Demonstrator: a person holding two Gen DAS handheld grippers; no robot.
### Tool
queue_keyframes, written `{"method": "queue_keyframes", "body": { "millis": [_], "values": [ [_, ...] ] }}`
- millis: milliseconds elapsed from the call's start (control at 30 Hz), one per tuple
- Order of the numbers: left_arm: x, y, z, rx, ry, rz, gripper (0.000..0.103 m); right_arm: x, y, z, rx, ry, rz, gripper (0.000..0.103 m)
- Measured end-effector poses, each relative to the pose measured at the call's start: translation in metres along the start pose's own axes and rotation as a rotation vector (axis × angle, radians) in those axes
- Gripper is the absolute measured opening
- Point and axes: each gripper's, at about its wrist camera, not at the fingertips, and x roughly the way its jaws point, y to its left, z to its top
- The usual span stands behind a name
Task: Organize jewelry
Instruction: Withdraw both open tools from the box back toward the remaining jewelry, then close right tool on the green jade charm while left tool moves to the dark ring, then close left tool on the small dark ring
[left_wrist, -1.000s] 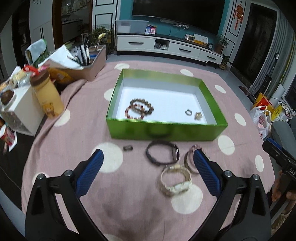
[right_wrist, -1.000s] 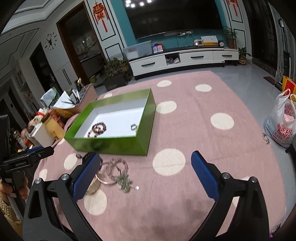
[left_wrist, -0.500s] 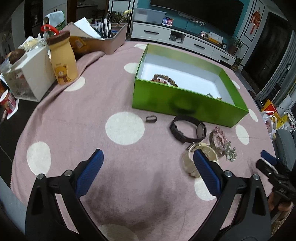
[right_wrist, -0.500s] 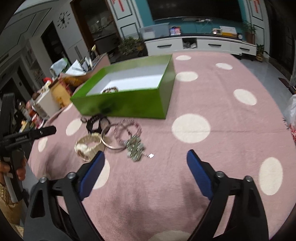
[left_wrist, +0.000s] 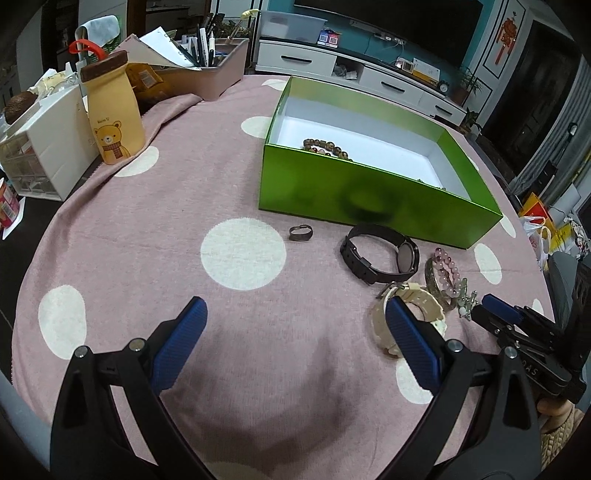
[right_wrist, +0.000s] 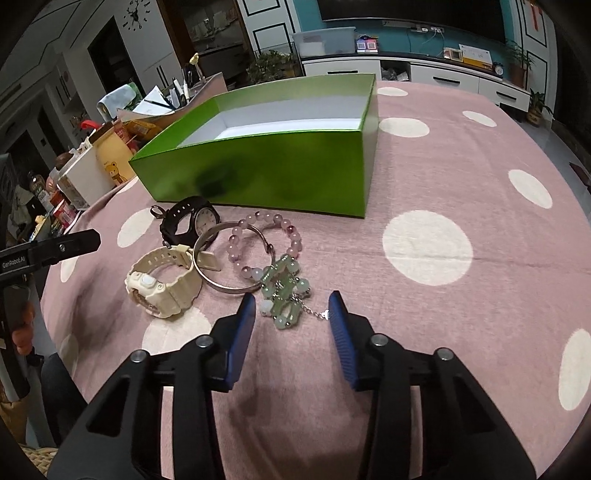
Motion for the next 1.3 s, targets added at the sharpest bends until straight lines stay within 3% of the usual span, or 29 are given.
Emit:
{"method": "queue_keyframes", "body": {
  "millis": [233, 333, 467, 700, 900, 1067, 1300],
  "values": [
    [0.009, -0.001, 0.004, 0.013, 0.001, -0.002, 0.097, 0.007, 0.005, 0.002, -0.034, -0.002, -0.019, 0.022],
    [0.012, -0.001, 0.005, 0.015, 0.005, -0.008, 0.095, 0.005, 0.005, 0.003, -0.039, -0.010, -0.016, 0.005],
    [0.018, 0.000, 0.006, 0.011, 0.008, -0.015, 0.089, -0.002, 0.002, 0.006, -0.023, -0.043, -0.029, 0.006],
    [0.029, 0.002, 0.014, 0.010, 0.004, -0.009, 0.082, -0.040, -0.005, 0.027, 0.000, -0.174, -0.031, 0.005],
    [0.042, -0.005, 0.026, 0.068, -0.015, 0.003, 0.073, -0.062, -0.007, 0.042, 0.008, -0.254, -0.013, 0.005],
    [0.059, -0.010, 0.035, 0.142, -0.028, 0.011, 0.062, -0.068, -0.009, 0.045, 0.013, -0.272, -0.005, 0.005],
    [0.067, -0.013, 0.042, 0.208, -0.038, -0.043, 0.048, -0.062, -0.012, 0.047, 0.029, -0.261, -0.012, 0.005]
  ]
}}
